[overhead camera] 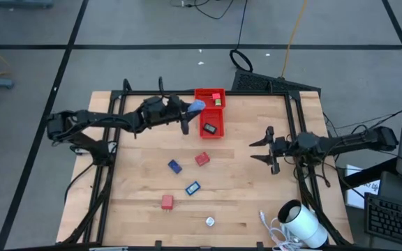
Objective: Pick & Place Office items
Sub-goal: Put the blue charger adapter into the top red bin, then put the dark blue digital timer into the bottom red bin
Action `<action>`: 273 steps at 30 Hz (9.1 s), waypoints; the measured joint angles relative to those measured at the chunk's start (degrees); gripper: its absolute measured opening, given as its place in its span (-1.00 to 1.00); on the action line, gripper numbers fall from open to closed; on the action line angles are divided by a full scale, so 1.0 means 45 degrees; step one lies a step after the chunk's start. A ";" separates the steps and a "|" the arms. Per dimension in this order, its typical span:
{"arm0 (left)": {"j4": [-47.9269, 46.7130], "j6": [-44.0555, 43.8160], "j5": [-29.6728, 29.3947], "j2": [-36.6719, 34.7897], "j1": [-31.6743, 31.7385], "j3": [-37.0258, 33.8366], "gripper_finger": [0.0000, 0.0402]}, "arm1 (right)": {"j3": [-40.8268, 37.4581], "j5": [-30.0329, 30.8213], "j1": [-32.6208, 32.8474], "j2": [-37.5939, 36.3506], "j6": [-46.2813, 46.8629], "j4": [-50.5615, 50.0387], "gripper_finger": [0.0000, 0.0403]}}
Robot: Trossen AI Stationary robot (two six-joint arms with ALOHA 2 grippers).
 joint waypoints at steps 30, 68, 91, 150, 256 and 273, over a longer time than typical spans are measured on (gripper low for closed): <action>-0.7515 -0.2622 -0.1188 0.6547 0.2619 0.6777 -0.40 | -0.0274 -0.0049 -0.0398 -0.0443 0.0102 0.0266 -0.03; -0.8283 -0.3513 -0.2744 0.6808 0.2249 0.6767 -0.27 | -0.0274 -0.0053 -0.0398 -0.0443 0.0102 0.0266 -0.03; -0.8196 -0.1422 -0.2758 0.5770 0.2249 0.6767 0.35 | -0.0274 -0.0056 -0.0398 -0.0445 0.0105 0.0266 -0.03; -1.0000 -0.5518 -0.7640 -0.2524 -0.9838 -0.0815 0.35 | -0.0274 -0.0053 -0.0393 -0.0431 0.0106 0.0253 -0.03; -1.4822 -0.8082 -0.4812 0.1222 -0.6609 -0.1054 0.35 | -0.0274 -0.0053 -0.0396 -0.0429 0.0107 0.0262 -0.03; -1.4447 -0.8585 -0.2374 0.1222 -0.7105 -0.1087 0.35 | -0.0274 -0.0053 -0.0398 -0.0432 0.0103 0.0264 -0.03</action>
